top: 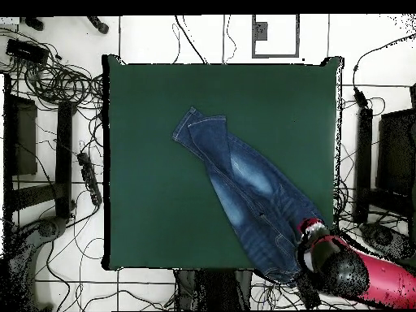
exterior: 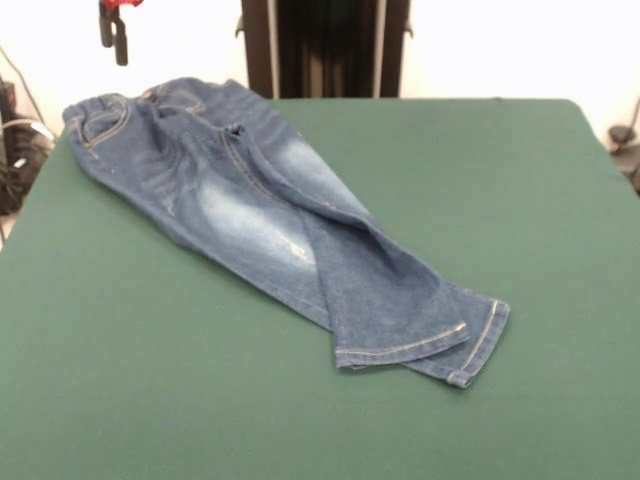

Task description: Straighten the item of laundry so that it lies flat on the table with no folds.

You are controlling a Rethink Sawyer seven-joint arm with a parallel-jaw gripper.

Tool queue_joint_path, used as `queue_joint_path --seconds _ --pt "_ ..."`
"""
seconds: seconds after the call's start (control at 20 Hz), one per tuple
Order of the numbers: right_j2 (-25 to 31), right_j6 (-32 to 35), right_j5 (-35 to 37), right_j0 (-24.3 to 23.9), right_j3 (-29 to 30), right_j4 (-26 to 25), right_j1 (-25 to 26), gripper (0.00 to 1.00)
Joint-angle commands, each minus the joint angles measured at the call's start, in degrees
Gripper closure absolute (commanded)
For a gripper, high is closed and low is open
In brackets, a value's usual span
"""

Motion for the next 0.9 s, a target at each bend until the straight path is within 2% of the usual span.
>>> queue_joint_path --seconds 0.05,0.25,0.6,0.9 --pt "7.8 -3.5 11.6 5.3 -11.5 7.5 6.2 0.0" --pt "8.5 -4.4 13.0 6.8 -16.1 8.9 9.4 0.0" --pt "7.8 -1.3 12.6 11.9 -24.1 10.8 14.2 0.0" --pt "7.3 -2.7 20.7 15.9 -32.9 12.5 15.4 0.0"
